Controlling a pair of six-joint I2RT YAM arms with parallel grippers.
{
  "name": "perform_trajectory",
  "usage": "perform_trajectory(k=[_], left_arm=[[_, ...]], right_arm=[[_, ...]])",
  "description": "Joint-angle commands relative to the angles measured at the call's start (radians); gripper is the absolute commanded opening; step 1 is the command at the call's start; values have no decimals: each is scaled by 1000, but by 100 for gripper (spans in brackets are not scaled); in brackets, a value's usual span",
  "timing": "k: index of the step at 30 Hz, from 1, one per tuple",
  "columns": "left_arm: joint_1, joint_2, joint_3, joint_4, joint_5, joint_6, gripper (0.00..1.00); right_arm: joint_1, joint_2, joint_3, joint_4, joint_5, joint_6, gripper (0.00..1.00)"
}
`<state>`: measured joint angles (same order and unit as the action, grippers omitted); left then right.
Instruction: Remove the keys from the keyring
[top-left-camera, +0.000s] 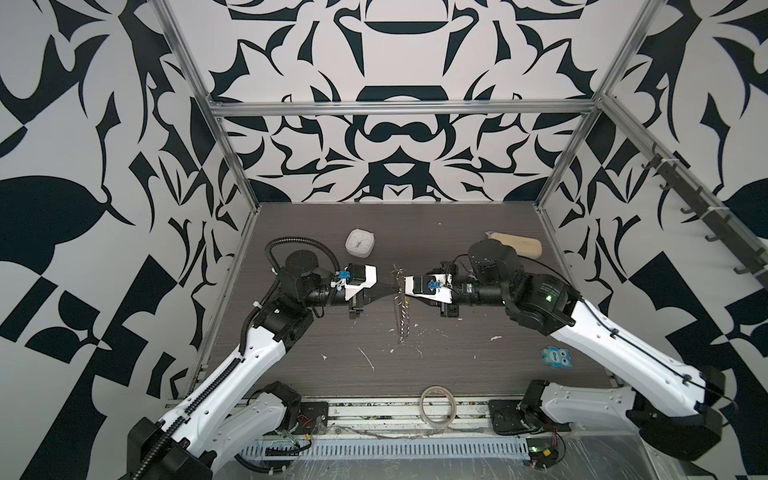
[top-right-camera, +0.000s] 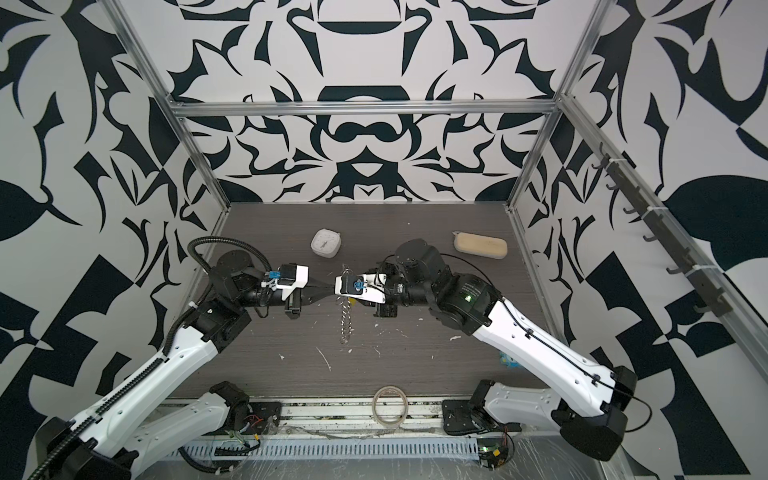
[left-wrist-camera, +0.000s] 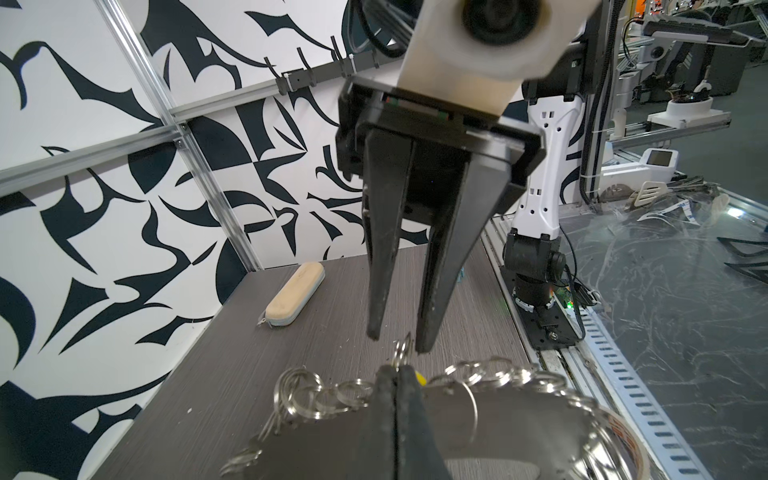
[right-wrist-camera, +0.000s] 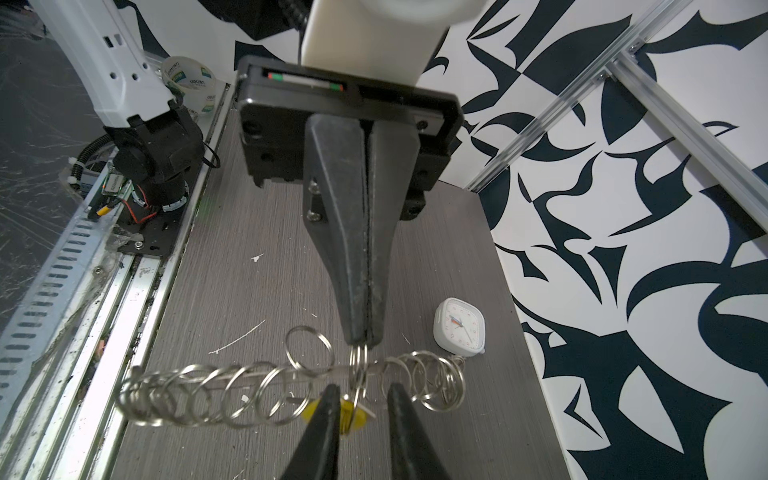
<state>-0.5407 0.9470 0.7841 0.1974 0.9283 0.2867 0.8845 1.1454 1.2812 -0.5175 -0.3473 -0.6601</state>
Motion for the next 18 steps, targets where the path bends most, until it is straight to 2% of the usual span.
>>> perform_trajectory(k=[1,7,13,18], left_arm=[[4,-17,-30,98,27,-51,0],[4,-9,-50,169,28,-82,0],[3,4,-94,326,11,-160,0],[7,-2,-121,402,-23,-181,0]], right_arm=[[-7,-7,0,41,-13,23,24],[-9,1,-2,51,-43,35,19],[-11,10,-8,55,-64,42,0],[-10,19,-18,17,-68,42,0]])
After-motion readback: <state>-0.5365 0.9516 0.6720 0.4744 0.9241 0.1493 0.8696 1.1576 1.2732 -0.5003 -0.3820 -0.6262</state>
